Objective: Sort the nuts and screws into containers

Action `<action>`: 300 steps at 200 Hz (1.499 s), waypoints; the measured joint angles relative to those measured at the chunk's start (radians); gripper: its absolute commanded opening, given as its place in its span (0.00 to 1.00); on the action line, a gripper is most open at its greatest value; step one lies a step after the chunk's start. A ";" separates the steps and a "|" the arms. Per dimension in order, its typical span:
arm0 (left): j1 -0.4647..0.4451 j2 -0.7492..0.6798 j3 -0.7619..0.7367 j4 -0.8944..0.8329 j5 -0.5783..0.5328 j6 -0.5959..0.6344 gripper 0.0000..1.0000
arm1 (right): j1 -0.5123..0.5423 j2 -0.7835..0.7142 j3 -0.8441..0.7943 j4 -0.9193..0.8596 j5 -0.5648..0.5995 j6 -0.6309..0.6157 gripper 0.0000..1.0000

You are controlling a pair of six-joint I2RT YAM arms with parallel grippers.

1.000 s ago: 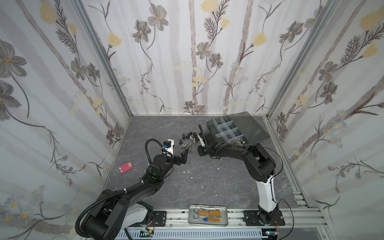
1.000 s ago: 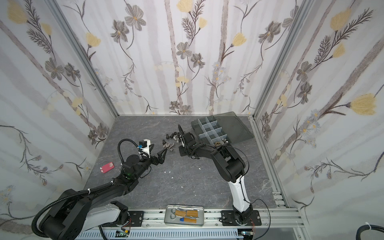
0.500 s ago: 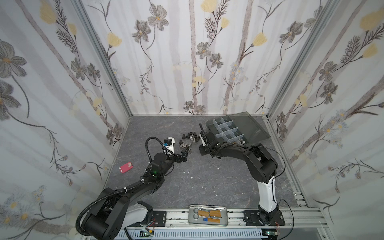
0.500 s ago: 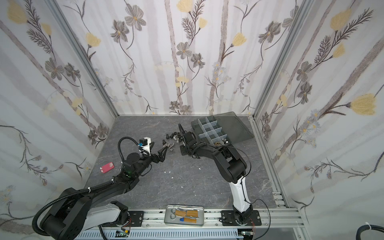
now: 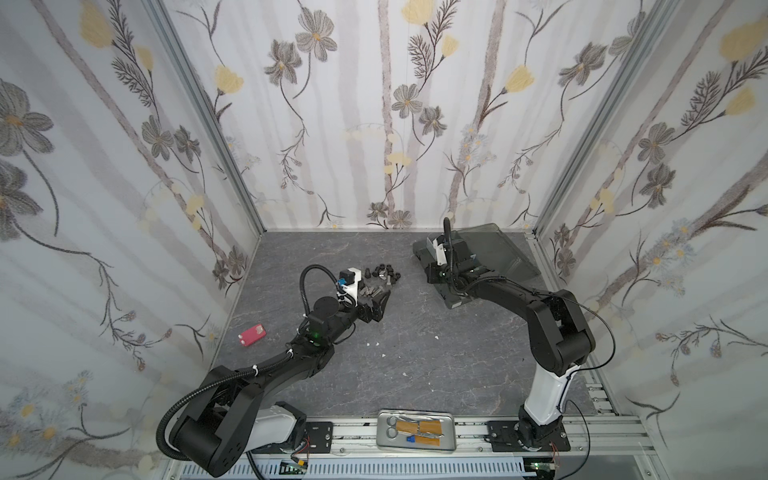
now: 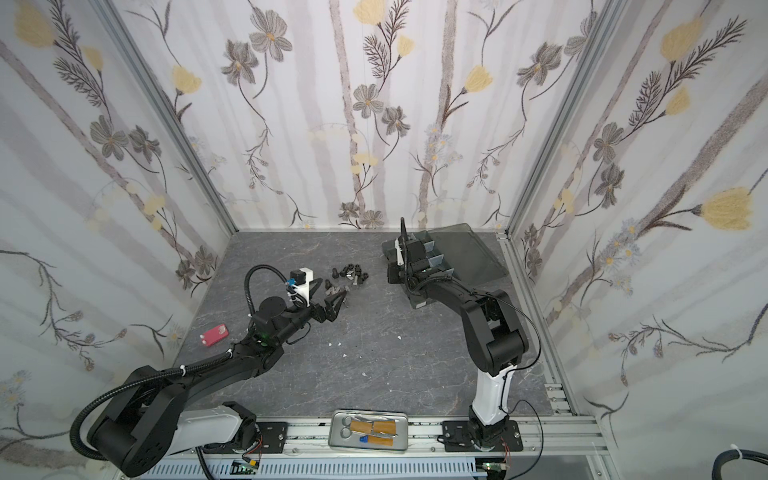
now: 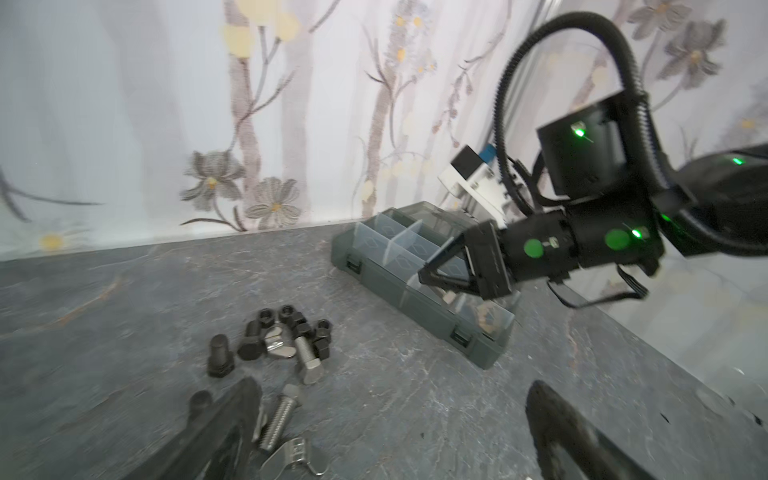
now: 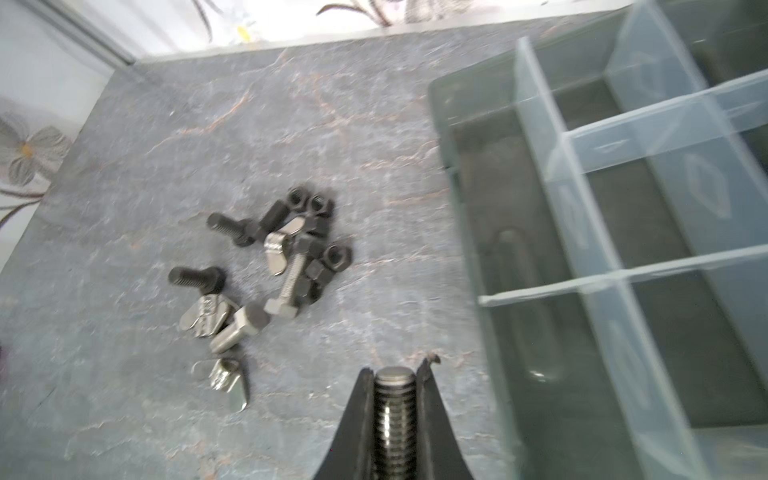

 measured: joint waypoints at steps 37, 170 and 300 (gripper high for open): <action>-0.092 0.114 0.109 -0.041 0.066 0.061 1.00 | -0.142 -0.003 -0.002 -0.023 0.010 -0.050 0.06; -0.108 0.280 0.172 0.045 0.088 0.027 1.00 | -0.298 0.177 0.193 -0.077 0.122 -0.198 0.07; -0.107 0.254 0.155 0.045 0.026 0.024 1.00 | -0.300 0.181 0.156 -0.080 0.108 -0.214 0.30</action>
